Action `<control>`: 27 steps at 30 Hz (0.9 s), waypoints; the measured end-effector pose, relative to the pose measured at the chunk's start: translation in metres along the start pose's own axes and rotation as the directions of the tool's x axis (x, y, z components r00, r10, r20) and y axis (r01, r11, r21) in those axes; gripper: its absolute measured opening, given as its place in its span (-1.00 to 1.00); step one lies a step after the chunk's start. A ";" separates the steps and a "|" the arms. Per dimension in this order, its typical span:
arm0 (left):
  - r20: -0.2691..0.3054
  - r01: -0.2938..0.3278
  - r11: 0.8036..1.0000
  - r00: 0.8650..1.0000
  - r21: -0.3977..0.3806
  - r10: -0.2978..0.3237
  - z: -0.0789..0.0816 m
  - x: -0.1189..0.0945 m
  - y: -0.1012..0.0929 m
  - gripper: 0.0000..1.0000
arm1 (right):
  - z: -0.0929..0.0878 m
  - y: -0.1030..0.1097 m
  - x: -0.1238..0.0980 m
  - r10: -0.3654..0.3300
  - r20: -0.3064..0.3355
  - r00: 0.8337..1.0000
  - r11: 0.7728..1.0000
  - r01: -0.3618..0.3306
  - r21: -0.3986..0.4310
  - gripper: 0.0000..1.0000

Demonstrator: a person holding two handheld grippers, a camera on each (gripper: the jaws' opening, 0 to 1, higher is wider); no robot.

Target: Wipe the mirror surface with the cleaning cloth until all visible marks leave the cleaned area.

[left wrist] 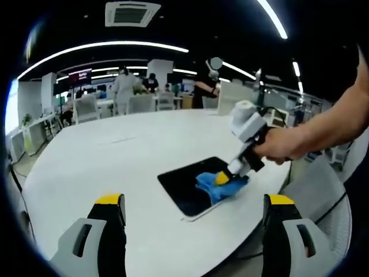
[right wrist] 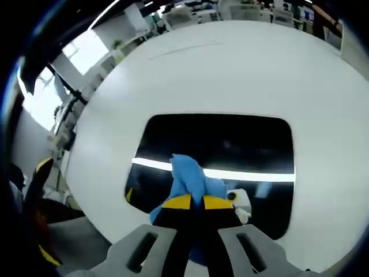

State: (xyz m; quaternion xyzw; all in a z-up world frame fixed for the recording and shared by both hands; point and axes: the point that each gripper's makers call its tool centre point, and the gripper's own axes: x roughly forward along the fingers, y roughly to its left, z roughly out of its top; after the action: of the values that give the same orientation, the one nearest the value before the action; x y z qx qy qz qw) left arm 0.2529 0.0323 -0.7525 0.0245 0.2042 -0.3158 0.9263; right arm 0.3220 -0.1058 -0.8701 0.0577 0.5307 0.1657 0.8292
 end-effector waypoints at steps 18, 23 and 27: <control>0.004 0.055 0.996 0.998 -0.073 -0.055 0.002 -0.001 -0.006 0.99 | -0.005 0.037 0.009 0.026 -0.006 1.000 0.998 -0.026 0.050 -1.00; -0.005 0.067 0.994 0.998 -0.082 -0.067 0.001 0.000 -0.008 0.99 | -0.005 0.039 0.008 0.017 0.004 1.000 0.999 -0.017 0.045 -1.00; -0.018 0.079 0.991 0.997 -0.104 -0.081 -0.002 0.001 -0.009 0.99 | -0.003 0.041 0.009 0.022 0.011 1.000 0.999 -0.023 0.047 -1.00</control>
State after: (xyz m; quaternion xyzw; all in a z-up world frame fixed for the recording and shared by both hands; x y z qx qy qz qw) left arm 0.2476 0.0248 -0.7536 -0.0282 0.2315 -0.3413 0.9106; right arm 0.3137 -0.0644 -0.8682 0.0840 0.5293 0.1622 0.8285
